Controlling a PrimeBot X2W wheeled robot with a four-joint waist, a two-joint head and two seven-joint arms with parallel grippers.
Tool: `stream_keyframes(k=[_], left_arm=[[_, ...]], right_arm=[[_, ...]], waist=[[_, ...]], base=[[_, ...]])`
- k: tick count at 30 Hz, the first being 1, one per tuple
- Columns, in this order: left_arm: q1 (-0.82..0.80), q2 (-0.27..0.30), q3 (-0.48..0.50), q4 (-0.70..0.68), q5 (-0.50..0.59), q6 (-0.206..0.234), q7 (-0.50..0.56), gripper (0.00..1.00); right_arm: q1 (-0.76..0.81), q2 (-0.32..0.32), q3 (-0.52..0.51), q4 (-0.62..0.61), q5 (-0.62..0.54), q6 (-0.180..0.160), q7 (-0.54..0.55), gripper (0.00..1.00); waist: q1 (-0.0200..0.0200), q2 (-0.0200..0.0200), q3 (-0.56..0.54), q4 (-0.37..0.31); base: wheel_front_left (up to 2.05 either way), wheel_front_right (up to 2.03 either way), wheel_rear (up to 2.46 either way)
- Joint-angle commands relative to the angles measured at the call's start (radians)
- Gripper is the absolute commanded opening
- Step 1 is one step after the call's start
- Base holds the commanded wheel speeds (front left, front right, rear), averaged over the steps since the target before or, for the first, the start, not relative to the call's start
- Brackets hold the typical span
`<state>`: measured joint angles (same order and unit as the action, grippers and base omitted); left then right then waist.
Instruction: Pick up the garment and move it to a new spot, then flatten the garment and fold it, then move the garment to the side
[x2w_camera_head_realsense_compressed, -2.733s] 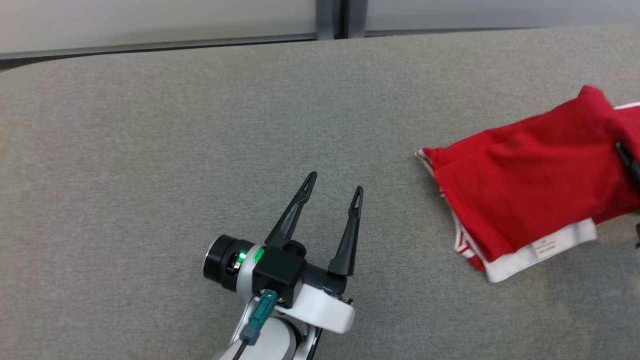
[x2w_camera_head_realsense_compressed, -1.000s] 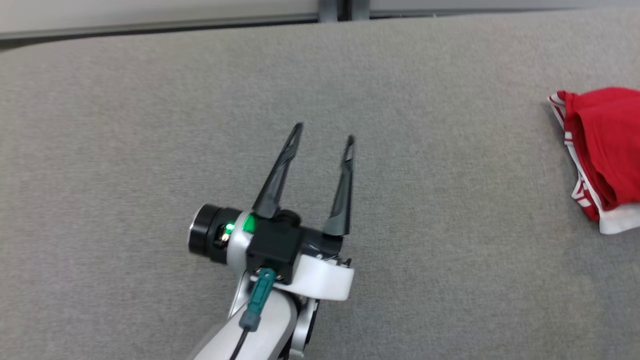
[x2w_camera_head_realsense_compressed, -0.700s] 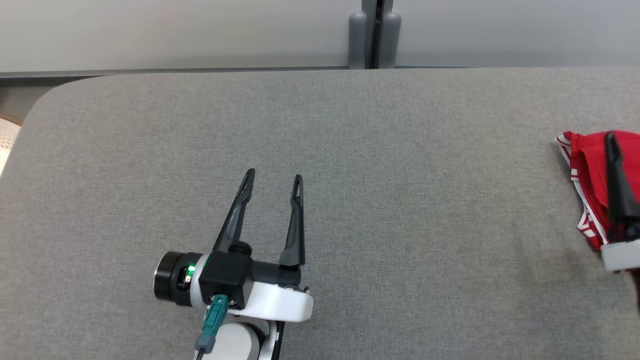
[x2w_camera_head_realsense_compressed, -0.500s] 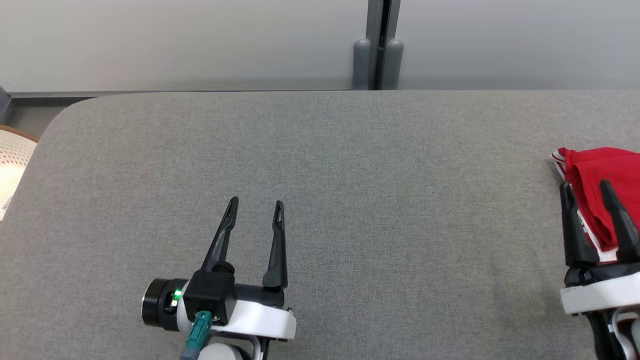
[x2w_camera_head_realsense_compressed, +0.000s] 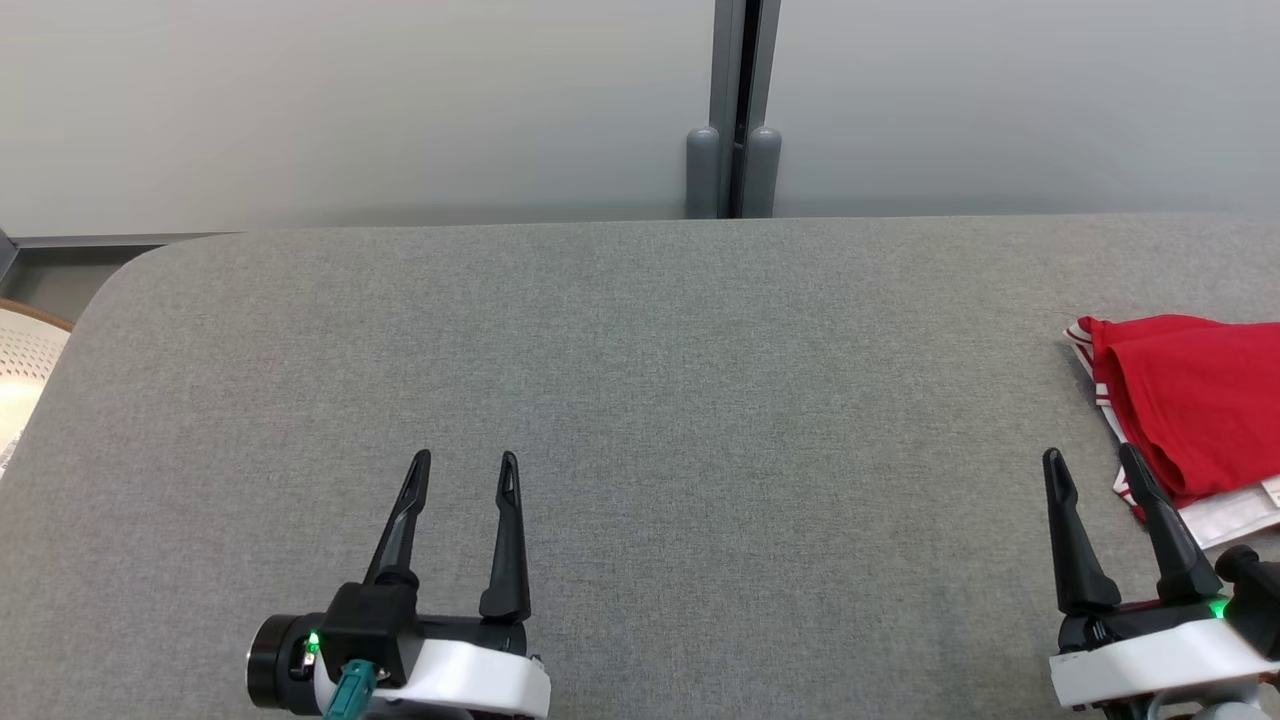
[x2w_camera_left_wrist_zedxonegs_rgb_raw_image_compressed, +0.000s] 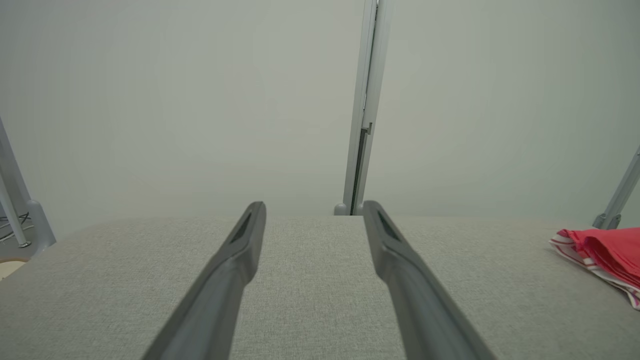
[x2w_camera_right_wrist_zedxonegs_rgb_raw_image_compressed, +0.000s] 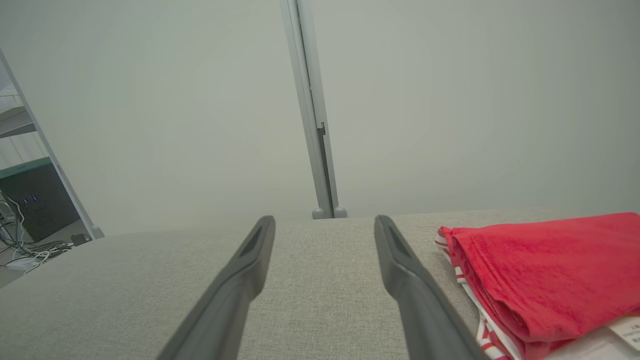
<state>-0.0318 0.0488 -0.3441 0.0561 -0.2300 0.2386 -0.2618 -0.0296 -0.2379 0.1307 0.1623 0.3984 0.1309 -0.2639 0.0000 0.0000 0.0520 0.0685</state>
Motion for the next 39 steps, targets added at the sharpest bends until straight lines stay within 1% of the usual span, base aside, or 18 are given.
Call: stream_keyframes(k=[1, 3, 7, 11, 14, 17, 19, 25, 36, 37, 39], left_arm=[[0.009, 0.004, 0.011, -0.007, 0.004, -0.002, -0.004, 1.0], [0.014, 0.004, 0.018, -0.009, 0.001, -0.006, -0.004, 1.0], [0.023, 0.004, 0.021, -0.001, -0.009, -0.029, -0.004, 1.0], [0.026, 0.004, 0.02, 0.01, -0.03, -0.053, -0.004, 1.0], [0.022, 0.004, 0.017, 0.012, -0.038, -0.063, -0.004, 1.0], [0.024, 0.004, 0.016, 0.017, -0.047, -0.066, -0.004, 1.0], [0.023, 0.004, 0.024, 0.011, -0.059, -0.057, -0.004, 1.0], [0.026, 0.004, 0.034, 0.003, -0.074, -0.068, -0.004, 1.0], [0.033, 0.004, 0.04, 0.0, -0.103, -0.087, -0.004, 1.0], [0.027, 0.0, 0.036, 0.002, -0.098, -0.084, 0.0, 0.0], [0.031, 0.0, 0.033, 0.015, -0.099, -0.085, 0.002, 0.0]], right_arm=[[0.008, 0.004, -0.002, -0.005, -0.006, 0.0, 0.0, 1.0], [0.011, 0.006, -0.002, -0.006, -0.009, 0.0, 0.0, 1.0], [0.012, 0.011, -0.012, -0.01, -0.024, 0.0, 0.0, 1.0], [0.011, 0.018, -0.023, -0.02, -0.058, 0.0, 0.0, 1.0], [0.013, 0.022, -0.032, -0.027, -0.081, 0.0, 0.0, 1.0], [0.015, 0.029, -0.039, -0.028, -0.09, 0.0, 0.0, 1.0], [0.016, 0.034, -0.045, -0.03, -0.097, 0.0, 0.0, 1.0], [0.016, 0.043, -0.064, -0.039, -0.108, 0.0, 0.0, 1.0], [0.012, 0.05, -0.068, -0.039, -0.11, 0.0, 0.0, 1.0], [0.009, 0.051, -0.065, -0.039, -0.107, 0.0, 0.0, 0.0], [0.012, 0.057, -0.061, -0.026, -0.105, 0.0, 0.0, 0.0]], waist=[[0.0, 0.0, -0.003, 0.0], [0.0, 0.0, -0.006, 0.0], [0.0, 0.0, -0.009, -0.001], [0.0, 0.0, -0.008, -0.002], [0.0, 0.0, -0.007, -0.002], [0.0, 0.0, -0.006, -0.003], [0.0, 0.0, -0.005, -0.003], [0.0, 0.0, -0.003, -0.004], [0.0, 0.0, -0.008, -0.01], [0.0001, 0.0, -0.008, -0.01], [0.0, 0.0, -0.007, -0.011]], base=[[0.0, 0.0, 0.0], [0.0, 0.0, 0.0], [0.0, 0.0, 0.0], [0.0, 0.0, 0.0], [0.0, 0.0, 0.0], [0.0, 0.0, 0.0], [0.0, 0.0, 0.0], [0.0, 0.0, 0.0], [0.0, 0.0, 0.0], [0.0, 0.0, 0.0], [0.0, 0.0, 0.0]])
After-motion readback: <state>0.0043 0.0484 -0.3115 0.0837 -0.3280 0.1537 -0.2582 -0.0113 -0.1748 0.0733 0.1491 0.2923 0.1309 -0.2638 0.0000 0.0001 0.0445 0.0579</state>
